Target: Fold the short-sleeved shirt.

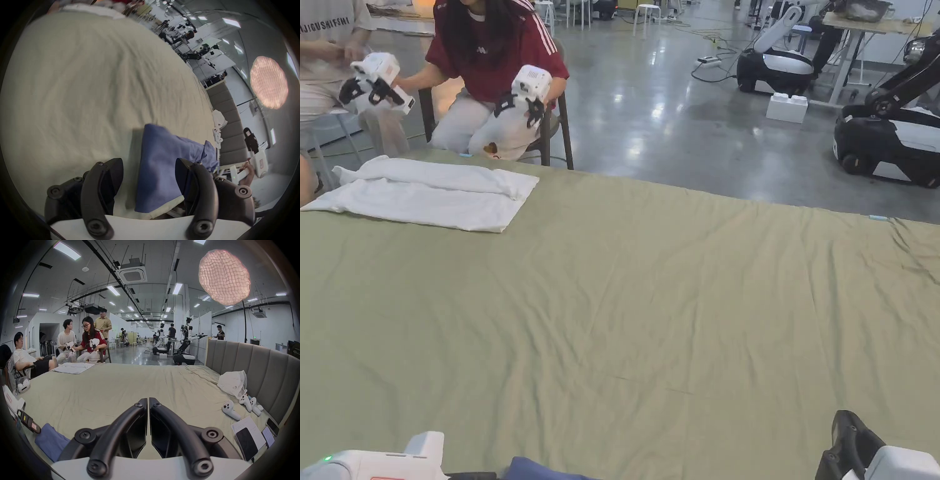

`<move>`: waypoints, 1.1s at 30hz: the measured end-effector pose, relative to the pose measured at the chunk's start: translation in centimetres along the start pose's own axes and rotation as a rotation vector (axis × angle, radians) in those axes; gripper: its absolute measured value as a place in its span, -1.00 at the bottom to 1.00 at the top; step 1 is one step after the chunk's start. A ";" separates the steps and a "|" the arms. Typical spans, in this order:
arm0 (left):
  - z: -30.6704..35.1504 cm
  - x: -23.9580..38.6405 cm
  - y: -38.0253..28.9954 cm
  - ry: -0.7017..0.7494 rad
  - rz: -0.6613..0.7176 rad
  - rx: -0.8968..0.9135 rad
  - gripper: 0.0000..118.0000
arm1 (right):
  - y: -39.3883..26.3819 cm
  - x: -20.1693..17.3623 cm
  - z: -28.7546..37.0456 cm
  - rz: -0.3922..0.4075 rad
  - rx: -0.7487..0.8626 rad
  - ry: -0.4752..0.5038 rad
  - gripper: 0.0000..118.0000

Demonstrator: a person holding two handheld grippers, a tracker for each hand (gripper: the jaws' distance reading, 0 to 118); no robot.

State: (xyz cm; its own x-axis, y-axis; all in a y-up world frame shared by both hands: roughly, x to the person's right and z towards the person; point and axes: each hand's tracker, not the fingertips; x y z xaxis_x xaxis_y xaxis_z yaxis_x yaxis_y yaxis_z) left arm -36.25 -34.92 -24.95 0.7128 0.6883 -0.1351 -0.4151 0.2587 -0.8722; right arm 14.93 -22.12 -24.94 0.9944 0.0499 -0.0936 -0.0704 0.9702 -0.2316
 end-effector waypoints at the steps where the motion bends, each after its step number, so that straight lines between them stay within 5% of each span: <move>1: -0.6 -0.7 -0.2 -0.033 0.032 -0.021 0.17 | 0.0 0.1 0.0 -0.001 -0.001 -0.001 -0.99; 7: -2.8 -1.6 -1.0 -0.264 0.068 -0.015 0.08 | -0.2 0.4 0.2 -0.009 -0.015 -0.016 -0.99; 10: -4.0 -1.5 -1.4 -0.247 0.046 -0.029 -0.78 | -0.2 0.4 0.3 -0.005 -0.022 -0.017 -0.99; 20: 0.0 0.1 -1.7 -0.316 -0.009 0.103 -0.83 | -0.2 0.2 0.2 -0.002 -0.034 -0.013 -0.99; 33: 12.2 11.2 3.4 0.140 -0.249 0.238 -0.83 | 0.2 0.1 -0.1 -0.002 -0.021 0.009 -0.99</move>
State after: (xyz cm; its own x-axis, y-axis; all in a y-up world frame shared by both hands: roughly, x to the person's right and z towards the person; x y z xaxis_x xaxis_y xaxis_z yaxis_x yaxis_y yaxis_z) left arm -36.59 -18.11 -23.68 0.8720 0.4895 -0.0101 -0.3276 0.5680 -0.7550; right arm 15.05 -21.96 -25.14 0.9937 0.0459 -0.1021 -0.0705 0.9652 -0.2520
